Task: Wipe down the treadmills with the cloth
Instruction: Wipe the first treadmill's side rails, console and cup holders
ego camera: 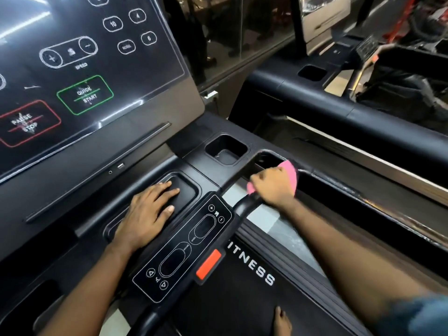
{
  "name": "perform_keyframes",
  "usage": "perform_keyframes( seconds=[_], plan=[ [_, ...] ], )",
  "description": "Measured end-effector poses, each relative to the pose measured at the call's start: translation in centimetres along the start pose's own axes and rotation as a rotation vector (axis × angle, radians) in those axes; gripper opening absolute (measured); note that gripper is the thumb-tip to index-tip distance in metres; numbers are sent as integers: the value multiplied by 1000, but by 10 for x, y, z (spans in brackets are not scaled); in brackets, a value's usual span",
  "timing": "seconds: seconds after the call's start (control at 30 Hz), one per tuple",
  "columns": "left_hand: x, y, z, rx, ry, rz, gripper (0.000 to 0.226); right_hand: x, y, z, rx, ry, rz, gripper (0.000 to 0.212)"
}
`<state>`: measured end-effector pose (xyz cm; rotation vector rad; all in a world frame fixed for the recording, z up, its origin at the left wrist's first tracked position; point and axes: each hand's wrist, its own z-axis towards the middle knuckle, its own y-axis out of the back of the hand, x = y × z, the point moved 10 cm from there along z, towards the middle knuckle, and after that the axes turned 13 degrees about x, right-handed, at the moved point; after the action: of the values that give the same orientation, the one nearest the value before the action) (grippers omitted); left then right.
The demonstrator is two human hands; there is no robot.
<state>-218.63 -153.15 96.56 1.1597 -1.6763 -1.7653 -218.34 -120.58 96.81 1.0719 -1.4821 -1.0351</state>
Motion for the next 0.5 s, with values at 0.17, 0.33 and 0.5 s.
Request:
perform_keyframes(
  seconds=[0.17, 0.33, 0.5],
  plan=[
    [-2, -1, 0, 27, 17, 2, 55, 64, -15, -63, -114, 288, 293, 38],
    [-7, 17, 14, 39, 30, 34, 56, -10, -6, -5, -167, 260, 93, 33],
    [7, 12, 44, 146, -23, 106, 70, -24, 1, 9, -137, 55, 113, 37]
  ],
)
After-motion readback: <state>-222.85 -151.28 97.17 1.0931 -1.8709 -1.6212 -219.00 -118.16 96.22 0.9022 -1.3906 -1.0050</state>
